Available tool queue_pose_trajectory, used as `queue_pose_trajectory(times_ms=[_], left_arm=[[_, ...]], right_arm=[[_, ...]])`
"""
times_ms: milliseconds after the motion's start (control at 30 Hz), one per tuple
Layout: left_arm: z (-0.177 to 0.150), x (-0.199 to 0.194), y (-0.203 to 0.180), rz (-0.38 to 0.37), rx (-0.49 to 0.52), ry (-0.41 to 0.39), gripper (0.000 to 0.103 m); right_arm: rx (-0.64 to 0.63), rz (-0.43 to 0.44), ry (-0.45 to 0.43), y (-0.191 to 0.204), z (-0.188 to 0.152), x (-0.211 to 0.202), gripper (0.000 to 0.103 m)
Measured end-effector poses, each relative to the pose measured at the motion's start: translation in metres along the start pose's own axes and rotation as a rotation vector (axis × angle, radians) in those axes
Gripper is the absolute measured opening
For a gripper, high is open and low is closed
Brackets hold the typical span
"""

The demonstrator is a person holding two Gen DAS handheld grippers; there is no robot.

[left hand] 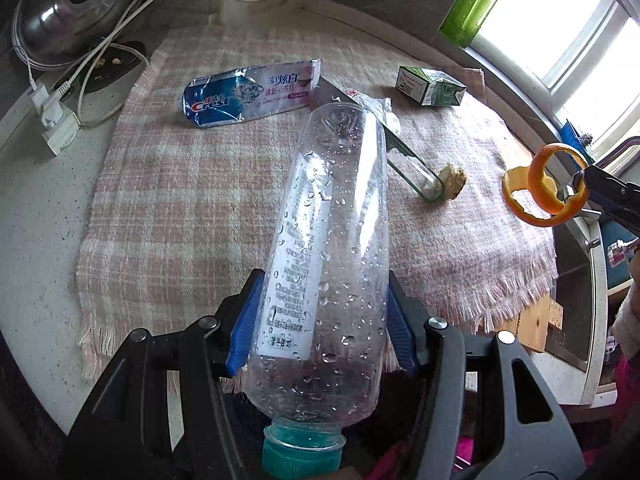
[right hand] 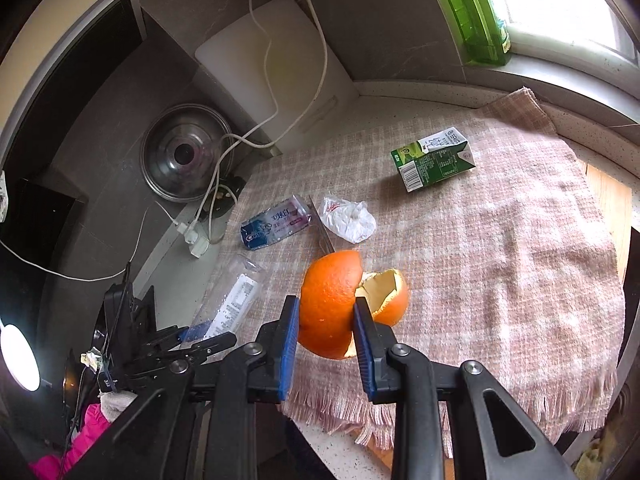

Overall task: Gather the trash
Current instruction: 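Carry the water bottle and orange peel down over the blue basket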

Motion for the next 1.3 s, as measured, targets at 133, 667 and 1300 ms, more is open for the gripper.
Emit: queue_pose_trajectory(times_ms=[133,667,1300], left_arm=[[-0.023,-0.007,-0.003,-0.002,0.004,0.008,0.058],[-0.123,-0.022,0.014,0.005,-0.009,0.079,0.058],[-0.22,0.038,0.043,0.011,-0.056,0.279,0.058]], right_arm=[[-0.017,0.001,0.013,0.007,-0.02,-0.003,0.026],[-0.119,0.019,0.133,0.058,-0.102,0.018,0.026],[-0.231,-0.04,0.307,0.099,-0.18,0.086,0.026]])
Point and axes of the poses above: each gripper's, at about its wrist camera, not at the fingertips, and x roughly the way its jaws point, y to its left, z to its top, the point moved 2 cm from there along x, roughly the way its jaws point, and after that the axes turned 6 degrees about y, right-handed, at the moved point
